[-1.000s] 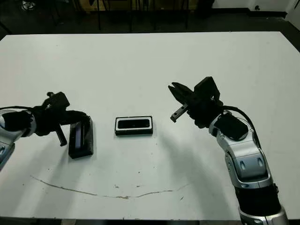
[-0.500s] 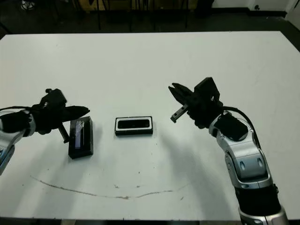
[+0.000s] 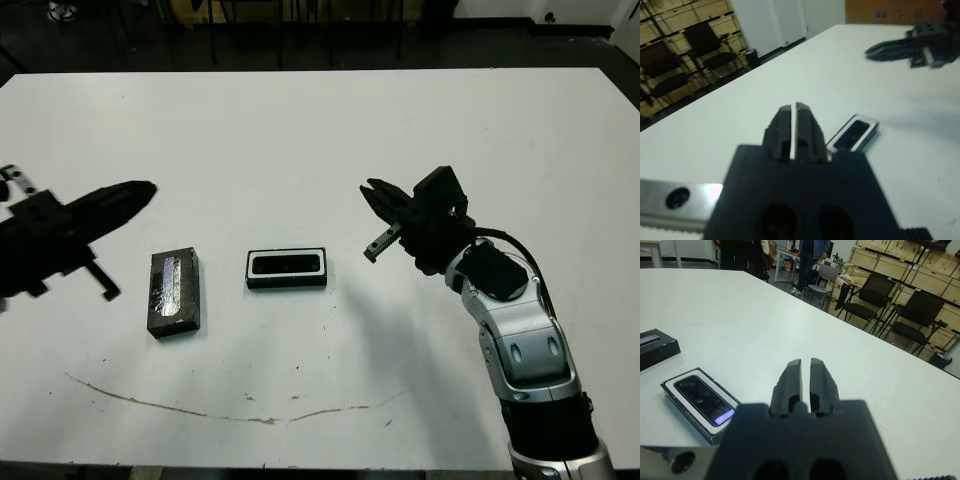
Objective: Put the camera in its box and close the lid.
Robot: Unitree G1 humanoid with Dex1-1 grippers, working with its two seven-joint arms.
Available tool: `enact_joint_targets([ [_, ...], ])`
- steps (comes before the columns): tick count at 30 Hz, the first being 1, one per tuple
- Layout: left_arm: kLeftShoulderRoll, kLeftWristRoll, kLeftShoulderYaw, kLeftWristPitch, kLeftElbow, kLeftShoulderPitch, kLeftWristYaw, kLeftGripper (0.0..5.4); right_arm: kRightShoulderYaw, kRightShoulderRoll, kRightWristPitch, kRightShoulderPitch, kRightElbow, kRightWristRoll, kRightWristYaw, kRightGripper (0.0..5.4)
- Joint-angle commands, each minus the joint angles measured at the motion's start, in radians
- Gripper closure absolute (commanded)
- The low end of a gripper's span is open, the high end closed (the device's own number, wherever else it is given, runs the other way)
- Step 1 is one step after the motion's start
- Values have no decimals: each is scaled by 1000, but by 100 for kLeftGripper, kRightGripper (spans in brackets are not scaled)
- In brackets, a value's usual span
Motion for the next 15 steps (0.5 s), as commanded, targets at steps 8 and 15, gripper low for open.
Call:
enact_joint_targets([
  [8, 240, 166, -162, -2, 231, -17, -120, 540, -4, -9, 7, 13, 7, 11, 8, 539],
  [15, 222, 240, -283, -117, 411, -77, -188, 540, 3, -19, 2, 12, 3, 0, 7, 539],
])
